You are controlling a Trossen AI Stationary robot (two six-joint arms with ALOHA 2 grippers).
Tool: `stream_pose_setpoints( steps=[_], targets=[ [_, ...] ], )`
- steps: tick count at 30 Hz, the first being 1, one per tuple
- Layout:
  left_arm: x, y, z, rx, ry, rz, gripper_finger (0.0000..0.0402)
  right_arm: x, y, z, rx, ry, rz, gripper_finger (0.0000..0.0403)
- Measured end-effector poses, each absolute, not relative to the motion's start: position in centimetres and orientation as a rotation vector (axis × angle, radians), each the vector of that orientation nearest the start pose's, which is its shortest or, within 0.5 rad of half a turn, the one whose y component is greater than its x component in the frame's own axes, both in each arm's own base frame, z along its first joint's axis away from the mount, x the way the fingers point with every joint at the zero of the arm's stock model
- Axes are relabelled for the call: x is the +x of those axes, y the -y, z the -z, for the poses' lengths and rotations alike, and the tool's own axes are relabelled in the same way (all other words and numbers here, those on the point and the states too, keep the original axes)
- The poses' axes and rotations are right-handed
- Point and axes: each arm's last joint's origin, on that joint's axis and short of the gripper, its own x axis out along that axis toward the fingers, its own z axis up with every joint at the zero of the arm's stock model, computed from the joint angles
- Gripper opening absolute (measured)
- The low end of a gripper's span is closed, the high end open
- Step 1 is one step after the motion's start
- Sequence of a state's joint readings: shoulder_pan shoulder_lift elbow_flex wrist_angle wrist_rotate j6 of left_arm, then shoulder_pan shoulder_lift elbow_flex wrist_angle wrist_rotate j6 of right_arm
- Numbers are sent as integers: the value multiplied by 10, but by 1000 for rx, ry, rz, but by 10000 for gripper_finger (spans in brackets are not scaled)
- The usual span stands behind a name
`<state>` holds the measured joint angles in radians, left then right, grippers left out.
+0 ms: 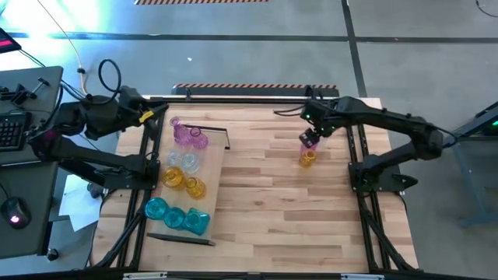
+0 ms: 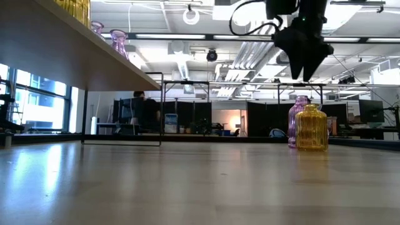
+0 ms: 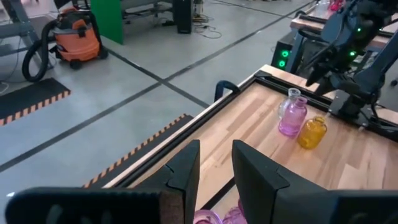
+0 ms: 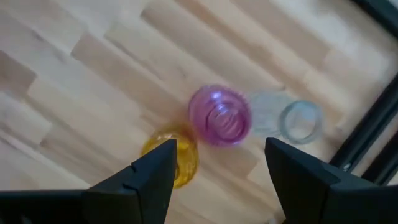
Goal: Sort vases onto shelf
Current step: Put the violet flower vase on the shelf
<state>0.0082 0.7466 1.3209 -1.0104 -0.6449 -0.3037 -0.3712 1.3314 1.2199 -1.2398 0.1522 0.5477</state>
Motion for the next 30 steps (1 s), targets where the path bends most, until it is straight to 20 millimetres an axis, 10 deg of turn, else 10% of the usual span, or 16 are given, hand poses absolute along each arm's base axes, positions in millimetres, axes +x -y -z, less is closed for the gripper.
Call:
stream_pose_setpoints(
  steps=[30],
  targets=[
    [87,-19,-429,-145,-312,-720,88,233,98,-271,624,-1278,805,227]
  ],
)
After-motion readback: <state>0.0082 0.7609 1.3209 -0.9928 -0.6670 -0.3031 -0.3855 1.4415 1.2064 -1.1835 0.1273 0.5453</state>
